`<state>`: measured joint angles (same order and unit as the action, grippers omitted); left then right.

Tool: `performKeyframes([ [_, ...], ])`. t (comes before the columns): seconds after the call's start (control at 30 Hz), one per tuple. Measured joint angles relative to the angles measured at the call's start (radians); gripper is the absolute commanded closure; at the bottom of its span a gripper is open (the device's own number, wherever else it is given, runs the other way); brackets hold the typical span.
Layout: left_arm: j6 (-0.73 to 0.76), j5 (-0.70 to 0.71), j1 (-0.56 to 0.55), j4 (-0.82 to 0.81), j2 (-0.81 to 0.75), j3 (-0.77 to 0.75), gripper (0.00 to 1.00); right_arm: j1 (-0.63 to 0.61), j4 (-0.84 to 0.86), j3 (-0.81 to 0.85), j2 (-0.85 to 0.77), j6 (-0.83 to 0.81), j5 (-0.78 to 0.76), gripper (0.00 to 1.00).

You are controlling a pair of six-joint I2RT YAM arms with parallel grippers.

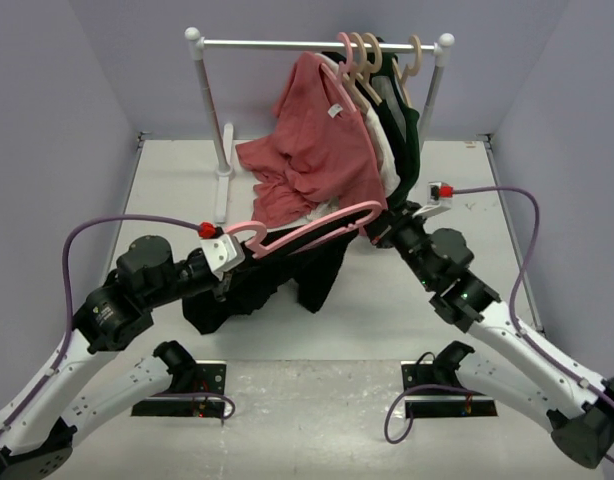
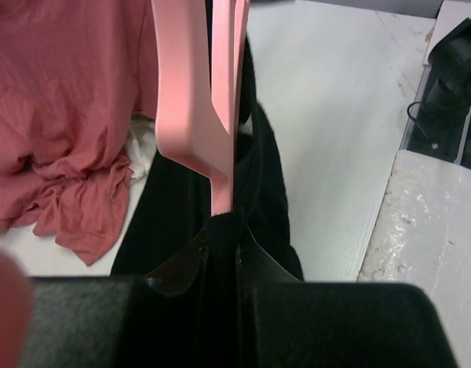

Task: Place the t-shirt on the hanger

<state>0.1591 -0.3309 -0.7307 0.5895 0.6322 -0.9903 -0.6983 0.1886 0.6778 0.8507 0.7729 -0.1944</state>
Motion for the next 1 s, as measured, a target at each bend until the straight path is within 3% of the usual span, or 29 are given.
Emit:
performKeyframes([
  [0.2, 0.016, -0.004, -0.002, -0.058, 0.035, 0.009, 1.00, 0.051, -0.201, 0.148, -0.107, -0.112, -0.034, 1.00],
  [0.4, 0.037, -0.005, -0.003, -0.084, 0.085, -0.009, 1.00, 0.062, -0.384, 0.271, -0.105, -0.221, -0.063, 1.00],
  [0.67, 0.069, -0.022, -0.003, -0.095, 0.111, -0.013, 1.00, 0.083, -0.488, 0.396, -0.062, -0.330, -0.076, 1.00],
  [0.83, 0.081, -0.032, -0.004, -0.081, 0.156, -0.013, 1.00, 0.102, -0.537, 0.509, -0.011, -0.399, -0.017, 1.00],
  [1.0, 0.087, -0.031, -0.004, -0.058, 0.208, -0.017, 1.00, 0.116, -0.582, 0.626, 0.074, -0.466, 0.144, 1.00],
])
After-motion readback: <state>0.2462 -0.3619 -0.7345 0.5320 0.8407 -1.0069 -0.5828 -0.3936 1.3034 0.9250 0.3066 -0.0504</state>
